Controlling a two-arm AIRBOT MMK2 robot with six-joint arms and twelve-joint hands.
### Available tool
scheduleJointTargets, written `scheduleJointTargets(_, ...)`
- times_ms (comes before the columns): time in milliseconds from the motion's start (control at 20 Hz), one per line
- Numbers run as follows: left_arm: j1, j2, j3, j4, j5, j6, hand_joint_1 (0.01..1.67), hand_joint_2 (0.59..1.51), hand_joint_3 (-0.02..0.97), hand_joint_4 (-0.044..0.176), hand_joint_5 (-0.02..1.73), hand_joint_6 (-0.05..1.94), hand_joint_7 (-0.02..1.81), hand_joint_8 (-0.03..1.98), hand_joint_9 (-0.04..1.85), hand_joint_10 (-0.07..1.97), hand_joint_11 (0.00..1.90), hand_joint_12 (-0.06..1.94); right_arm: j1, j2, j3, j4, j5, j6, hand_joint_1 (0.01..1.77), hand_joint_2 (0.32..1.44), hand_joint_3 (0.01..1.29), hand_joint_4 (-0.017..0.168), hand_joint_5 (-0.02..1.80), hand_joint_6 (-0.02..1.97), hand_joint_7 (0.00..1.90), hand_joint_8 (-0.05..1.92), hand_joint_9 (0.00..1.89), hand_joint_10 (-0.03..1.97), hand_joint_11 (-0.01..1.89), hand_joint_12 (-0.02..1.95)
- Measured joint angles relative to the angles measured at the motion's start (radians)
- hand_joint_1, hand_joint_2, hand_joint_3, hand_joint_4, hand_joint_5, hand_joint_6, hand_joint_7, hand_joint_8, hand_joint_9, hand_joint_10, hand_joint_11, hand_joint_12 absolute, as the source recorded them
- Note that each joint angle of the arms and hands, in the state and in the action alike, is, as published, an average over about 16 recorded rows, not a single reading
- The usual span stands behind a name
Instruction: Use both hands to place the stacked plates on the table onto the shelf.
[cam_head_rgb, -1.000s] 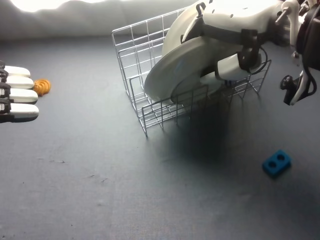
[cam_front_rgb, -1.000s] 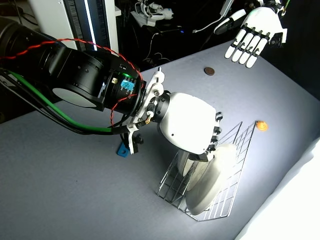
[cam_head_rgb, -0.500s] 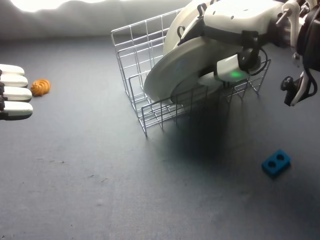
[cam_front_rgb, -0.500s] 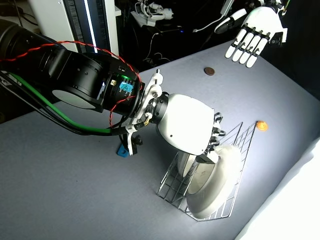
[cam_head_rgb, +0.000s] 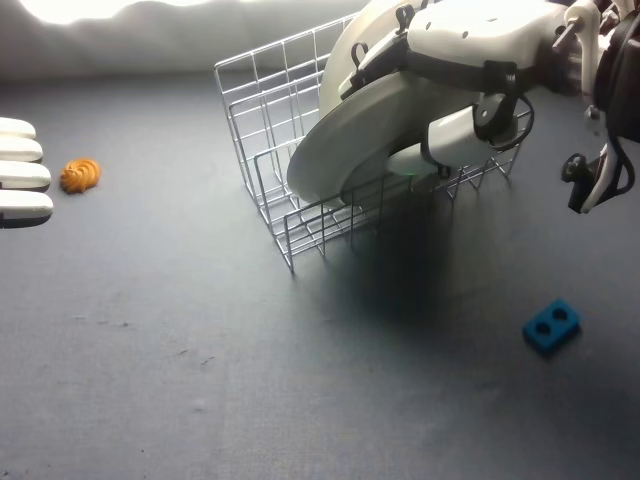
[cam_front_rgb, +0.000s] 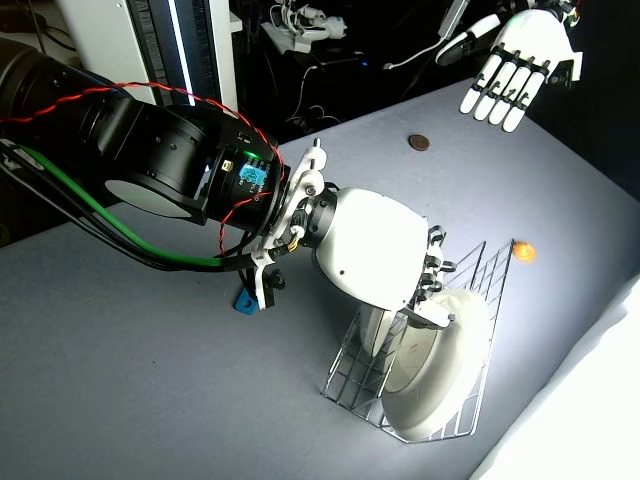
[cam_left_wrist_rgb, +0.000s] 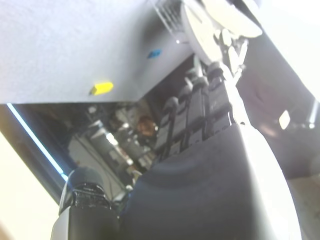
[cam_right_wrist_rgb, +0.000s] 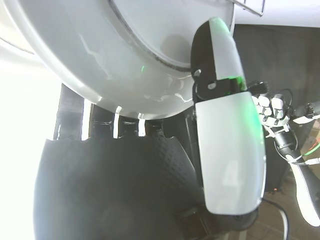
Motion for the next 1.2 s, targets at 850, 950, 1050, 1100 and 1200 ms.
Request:
scheduleJointTargets(850,0.013,-0.002,0.014,-0.002,-0.016,0.0,0.02,1.076,0.014,0.001,0.02,0.02,0.02,-0.01,0.02,-0.06,0.02,0.01,0.021,0.003,0.001,-0.006,-0.012,-0.008,0.88,1.18,0.01,-0.003,0.33,0.03,0.41,-0.01,0.55,0.05,0.02,0.98)
scheduleJointTargets(950,0.013,-0.002,0.014,-0.002,-0.016,0.0,0.02,1.076,0.014,0.001,0.02,0.02,0.02,-0.01,0.02,-0.06,0.02,0.01,0.025,0.003,0.001,-0.006,-0.014,-0.009,0.86,1.19,0.01,-0.003,0.32,0.03,0.38,-0.01,0.48,0.04,0.02,0.92)
scheduleJointTargets(1050,0.014,-0.002,0.014,-0.003,-0.017,0.0,0.02,1.076,0.014,0.001,0.02,0.02,0.02,-0.01,0.02,-0.06,0.02,0.01,0.03,0.005,0.0,-0.007,-0.014,-0.009,0.84,1.19,0.01,-0.003,0.3,0.03,0.36,-0.01,0.41,0.02,0.01,0.87)
scheduleJointTargets(1100,0.014,-0.002,0.014,-0.003,-0.017,0.0,0.02,1.076,0.013,0.001,0.02,0.02,0.02,-0.01,0.02,-0.06,0.02,0.01,0.032,0.005,0.0,-0.007,-0.014,-0.01,0.83,1.19,0.01,-0.003,0.3,0.03,0.36,-0.01,0.38,0.02,0.01,0.84)
scheduleJointTargets(1200,0.015,-0.002,0.014,-0.003,-0.017,0.0,0.02,1.076,0.014,0.001,0.02,0.02,0.02,-0.01,0.02,-0.06,0.02,0.01,0.037,0.008,-0.002,-0.007,-0.015,-0.01,0.81,1.19,0.01,-0.003,0.28,0.03,0.34,-0.01,0.33,0.0,0.01,0.78)
